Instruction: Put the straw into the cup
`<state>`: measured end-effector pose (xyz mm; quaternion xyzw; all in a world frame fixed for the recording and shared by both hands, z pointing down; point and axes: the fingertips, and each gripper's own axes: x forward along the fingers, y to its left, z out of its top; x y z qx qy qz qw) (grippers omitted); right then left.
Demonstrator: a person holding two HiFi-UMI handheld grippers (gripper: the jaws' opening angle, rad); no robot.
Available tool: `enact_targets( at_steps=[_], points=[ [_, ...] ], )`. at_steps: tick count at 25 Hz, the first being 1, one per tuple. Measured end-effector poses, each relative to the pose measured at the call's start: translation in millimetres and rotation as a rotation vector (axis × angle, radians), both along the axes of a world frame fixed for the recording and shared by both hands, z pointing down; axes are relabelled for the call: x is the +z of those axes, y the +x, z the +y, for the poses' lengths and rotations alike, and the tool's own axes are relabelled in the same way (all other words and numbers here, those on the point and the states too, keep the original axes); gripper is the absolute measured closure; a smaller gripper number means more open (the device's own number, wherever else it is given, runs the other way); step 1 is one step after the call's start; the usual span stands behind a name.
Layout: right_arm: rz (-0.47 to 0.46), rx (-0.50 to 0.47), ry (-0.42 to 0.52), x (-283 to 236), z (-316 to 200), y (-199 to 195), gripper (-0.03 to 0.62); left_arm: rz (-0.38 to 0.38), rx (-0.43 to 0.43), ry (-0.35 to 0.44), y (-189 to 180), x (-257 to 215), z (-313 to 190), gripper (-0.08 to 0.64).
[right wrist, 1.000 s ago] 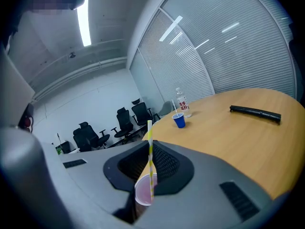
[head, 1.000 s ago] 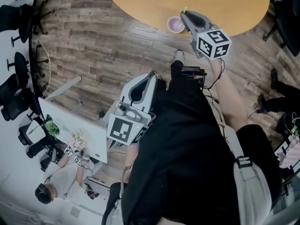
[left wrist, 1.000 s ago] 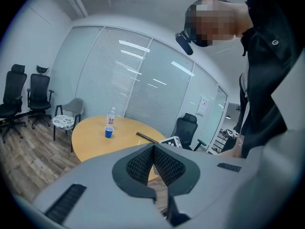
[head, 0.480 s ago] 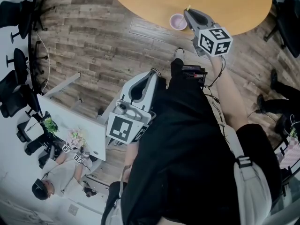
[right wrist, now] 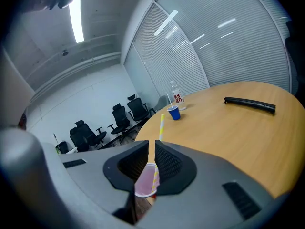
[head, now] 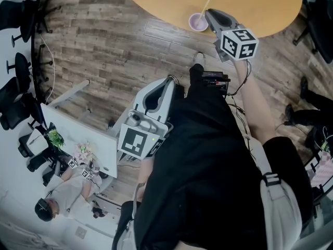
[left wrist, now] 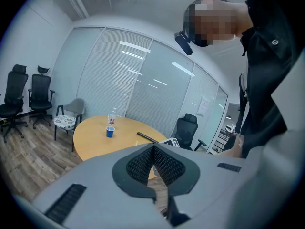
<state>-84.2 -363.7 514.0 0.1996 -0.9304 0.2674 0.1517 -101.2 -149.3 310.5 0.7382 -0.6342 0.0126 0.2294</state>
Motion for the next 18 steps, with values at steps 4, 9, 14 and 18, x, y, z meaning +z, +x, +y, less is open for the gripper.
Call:
enact_targets(
  at_steps=[4,9,14,18],
  points=[
    [0.002,0.006,0.002,-1,-2,3,0.555,-0.001,-0.002,0.001,1,-1,0,0.549],
    [0.002,0.006,0.007,-3,-1,2,0.555,-0.001,0.001,0.006,1,-1,0,0.549],
    [0.002,0.009,0.014,-5,-1,5,0.555,-0.002,0.005,0.011,3,-2,2,0.549],
    [0.000,0.011,0.025,-10,-1,6,0.555,-0.001,0.009,0.018,2,-2,3,0.549]
  ],
)
